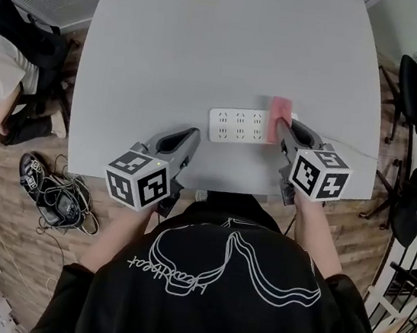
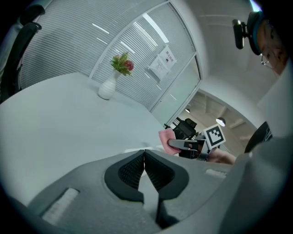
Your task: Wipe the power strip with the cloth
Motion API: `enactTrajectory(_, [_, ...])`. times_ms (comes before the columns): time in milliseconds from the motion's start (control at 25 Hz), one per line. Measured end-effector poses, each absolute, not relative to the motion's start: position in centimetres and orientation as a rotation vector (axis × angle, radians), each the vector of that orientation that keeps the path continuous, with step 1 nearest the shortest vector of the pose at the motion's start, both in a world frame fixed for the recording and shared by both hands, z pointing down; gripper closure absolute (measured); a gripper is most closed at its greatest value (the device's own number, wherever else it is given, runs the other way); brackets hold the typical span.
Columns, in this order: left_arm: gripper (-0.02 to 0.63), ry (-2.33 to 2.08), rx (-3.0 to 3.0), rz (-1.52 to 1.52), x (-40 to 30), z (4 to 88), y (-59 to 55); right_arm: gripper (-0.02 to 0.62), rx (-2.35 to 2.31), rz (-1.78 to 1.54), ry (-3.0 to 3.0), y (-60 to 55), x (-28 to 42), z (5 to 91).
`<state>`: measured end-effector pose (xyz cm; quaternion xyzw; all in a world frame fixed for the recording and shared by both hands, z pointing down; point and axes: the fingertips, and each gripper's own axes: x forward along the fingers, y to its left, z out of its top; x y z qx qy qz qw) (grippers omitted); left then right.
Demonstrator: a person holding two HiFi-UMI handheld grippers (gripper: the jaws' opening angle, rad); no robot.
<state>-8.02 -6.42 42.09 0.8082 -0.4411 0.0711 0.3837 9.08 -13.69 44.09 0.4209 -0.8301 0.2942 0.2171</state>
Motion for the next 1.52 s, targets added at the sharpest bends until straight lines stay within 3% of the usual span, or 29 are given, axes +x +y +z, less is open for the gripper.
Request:
enactTrajectory(800, [0.592, -1.196, 2.014, 0.165, -11.3, 42.7, -5.4, 0.557, 0.786, 0.777, -2.380, -9.8, -3.4, 46.4])
enactTrajectory(1520, [0.592, -1.193, 2.012, 0.173, -12.0, 43.0, -5.1, 0.557, 0.750, 0.672, -2.289, -9.3, -4.9, 48.8])
